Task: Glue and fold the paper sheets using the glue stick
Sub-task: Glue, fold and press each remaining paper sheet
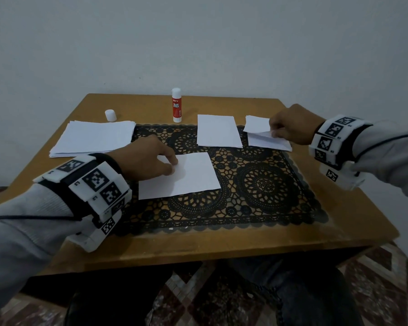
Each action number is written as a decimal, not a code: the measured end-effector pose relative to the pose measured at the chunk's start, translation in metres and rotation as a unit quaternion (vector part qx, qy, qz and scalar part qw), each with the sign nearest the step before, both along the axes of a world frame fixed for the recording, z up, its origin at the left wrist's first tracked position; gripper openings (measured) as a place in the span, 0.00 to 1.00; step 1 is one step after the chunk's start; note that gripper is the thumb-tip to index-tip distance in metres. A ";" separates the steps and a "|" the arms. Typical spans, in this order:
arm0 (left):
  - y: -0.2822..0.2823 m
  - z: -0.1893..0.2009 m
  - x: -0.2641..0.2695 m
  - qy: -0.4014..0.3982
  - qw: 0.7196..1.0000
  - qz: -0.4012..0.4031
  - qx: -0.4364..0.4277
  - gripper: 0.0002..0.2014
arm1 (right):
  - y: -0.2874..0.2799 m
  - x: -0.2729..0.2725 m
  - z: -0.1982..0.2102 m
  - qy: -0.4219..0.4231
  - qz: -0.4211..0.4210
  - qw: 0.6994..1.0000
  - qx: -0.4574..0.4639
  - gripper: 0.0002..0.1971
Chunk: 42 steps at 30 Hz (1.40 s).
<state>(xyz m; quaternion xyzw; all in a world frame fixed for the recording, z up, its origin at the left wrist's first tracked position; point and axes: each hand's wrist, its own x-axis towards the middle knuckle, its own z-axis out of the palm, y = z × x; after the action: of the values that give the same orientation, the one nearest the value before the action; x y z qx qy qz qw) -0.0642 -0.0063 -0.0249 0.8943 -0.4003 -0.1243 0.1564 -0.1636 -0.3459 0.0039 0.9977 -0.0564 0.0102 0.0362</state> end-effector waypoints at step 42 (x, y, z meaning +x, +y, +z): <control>-0.198 0.005 -0.072 -0.214 0.942 -0.223 0.130 0.23 | -0.015 0.009 -0.009 0.006 0.065 0.998 -0.009 0.06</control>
<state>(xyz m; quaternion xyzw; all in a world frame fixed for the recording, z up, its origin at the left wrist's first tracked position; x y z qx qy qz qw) -0.1359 -0.2041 -0.0202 0.8005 -0.5935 -0.0126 -0.0825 -0.1546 -0.3609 -0.0046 0.9989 0.0087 0.0071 0.0445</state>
